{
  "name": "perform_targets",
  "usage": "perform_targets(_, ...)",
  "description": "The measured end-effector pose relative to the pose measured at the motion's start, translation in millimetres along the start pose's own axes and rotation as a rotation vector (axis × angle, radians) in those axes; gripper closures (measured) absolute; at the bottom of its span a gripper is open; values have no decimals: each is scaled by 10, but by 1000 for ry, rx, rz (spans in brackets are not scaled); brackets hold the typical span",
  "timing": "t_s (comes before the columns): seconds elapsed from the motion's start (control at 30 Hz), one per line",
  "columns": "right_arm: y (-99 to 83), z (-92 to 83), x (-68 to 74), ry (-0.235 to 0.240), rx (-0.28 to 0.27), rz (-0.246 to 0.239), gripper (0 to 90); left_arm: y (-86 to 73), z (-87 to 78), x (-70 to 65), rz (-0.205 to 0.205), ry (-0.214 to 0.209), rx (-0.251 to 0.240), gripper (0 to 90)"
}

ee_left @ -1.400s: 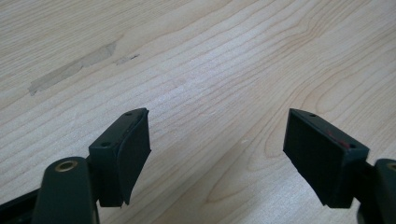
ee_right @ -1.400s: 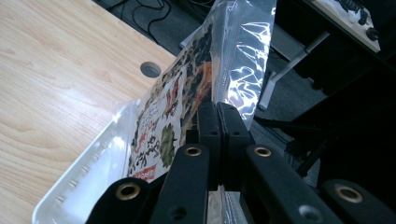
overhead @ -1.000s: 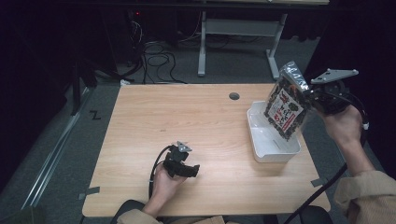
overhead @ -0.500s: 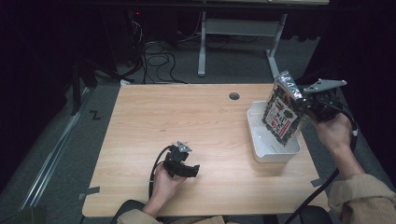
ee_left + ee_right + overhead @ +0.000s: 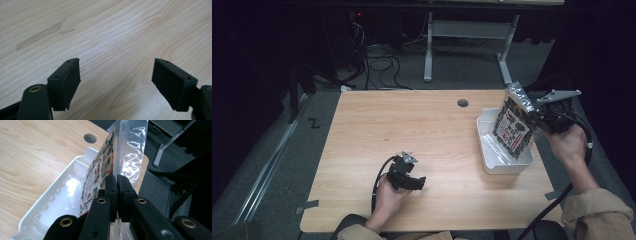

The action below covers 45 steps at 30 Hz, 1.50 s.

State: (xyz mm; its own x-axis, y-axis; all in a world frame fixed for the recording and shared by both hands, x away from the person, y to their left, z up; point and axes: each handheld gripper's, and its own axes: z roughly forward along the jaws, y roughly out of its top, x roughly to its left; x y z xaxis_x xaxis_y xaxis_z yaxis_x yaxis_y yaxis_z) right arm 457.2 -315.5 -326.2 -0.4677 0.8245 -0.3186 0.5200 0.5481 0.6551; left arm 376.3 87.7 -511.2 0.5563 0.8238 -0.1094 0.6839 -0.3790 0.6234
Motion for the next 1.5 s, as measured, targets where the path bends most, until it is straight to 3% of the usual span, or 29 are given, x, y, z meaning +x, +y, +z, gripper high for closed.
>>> perform_targets(0.27,-102,71,-83,12,17,47,862,0,7,-3,5,1,5,233)
perform_targets(0.83,-157,93,-187,1,35,115,732,-2,-6,-3,0,4,-7,233)
perform_targets(1.2,-198,63,-265,3,16,172,585,-1,-3,-6,1,5,-5,233)
perform_targets(1.5,-227,57,-321,-2,13,209,533,-1,3,-7,1,5,-3,233)
